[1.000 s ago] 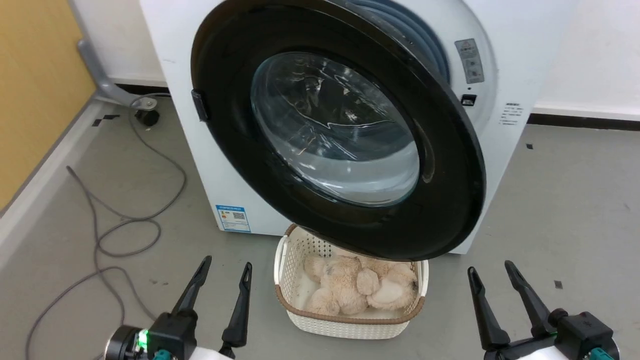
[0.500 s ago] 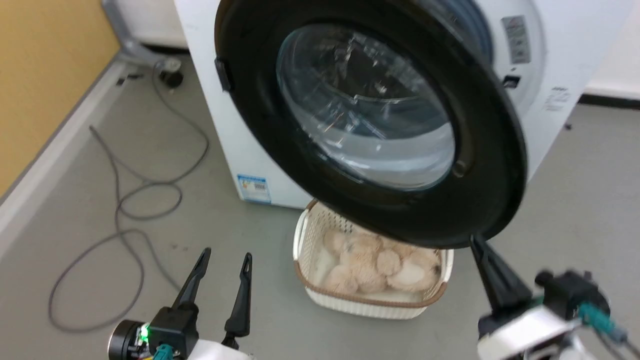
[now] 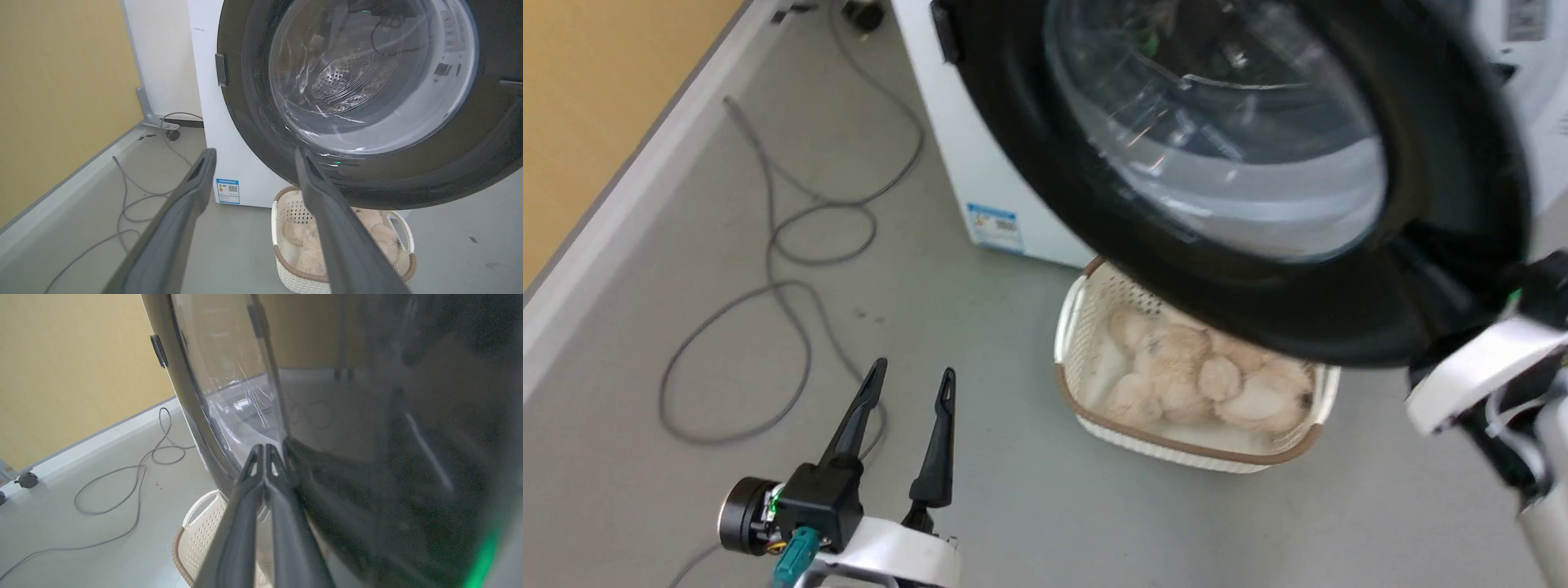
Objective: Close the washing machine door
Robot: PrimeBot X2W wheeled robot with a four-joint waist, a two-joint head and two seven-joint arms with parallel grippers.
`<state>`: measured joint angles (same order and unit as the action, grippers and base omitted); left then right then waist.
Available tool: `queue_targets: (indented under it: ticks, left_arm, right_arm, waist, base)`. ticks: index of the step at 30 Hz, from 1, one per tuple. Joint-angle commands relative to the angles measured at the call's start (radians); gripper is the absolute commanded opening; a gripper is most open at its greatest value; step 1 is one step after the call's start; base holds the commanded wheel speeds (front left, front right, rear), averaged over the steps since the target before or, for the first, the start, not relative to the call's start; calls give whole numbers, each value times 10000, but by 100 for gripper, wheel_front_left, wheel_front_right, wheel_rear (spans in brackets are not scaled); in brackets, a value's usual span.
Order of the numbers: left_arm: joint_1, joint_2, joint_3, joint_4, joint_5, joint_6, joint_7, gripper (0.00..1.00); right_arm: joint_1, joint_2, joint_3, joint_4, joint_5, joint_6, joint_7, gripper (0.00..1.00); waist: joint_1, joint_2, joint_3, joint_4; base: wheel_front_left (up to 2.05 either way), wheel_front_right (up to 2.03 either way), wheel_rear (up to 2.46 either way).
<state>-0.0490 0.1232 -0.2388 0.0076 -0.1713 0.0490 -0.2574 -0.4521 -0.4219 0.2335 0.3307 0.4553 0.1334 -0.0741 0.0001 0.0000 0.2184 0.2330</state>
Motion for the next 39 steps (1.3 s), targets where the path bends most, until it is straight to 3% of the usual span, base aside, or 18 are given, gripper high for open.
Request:
queue_targets:
  ticks: [1,12,24,33,39]
  left_arm:
    - [-166,-43,47,17,65,-30,-43,100]
    - [-387,-446,347,3,282,-401,-43,100]
    - [-570,-659,474,5,399,-570,-43,100]
    - [-585,-706,602,90,447,-580,-43,100]
    - [-485,-714,723,251,535,-656,-43,100]
  right_arm:
    - [-233,-150,-131,125,68,-27,23,0]
    - [-2486,-762,-1116,2223,436,-27,435,0]
    - [-4941,-969,-2434,4608,-359,-27,766,0]
    - [-5215,-610,-2647,5378,-505,-27,246,0]
    - [-4179,-247,-1712,5026,-186,-27,-390,0]
  waist:
    - [-1,0,187,202]
    - [-1,0,823,763]
    - [-1,0,1226,1064]
    - [-1,0,946,870]
    - [-1,0,250,396]
  base:
    - [0,0,0]
    - [0,0,0]
    - [0,0,0]
    - [0,0,0]
    - [0,0,0]
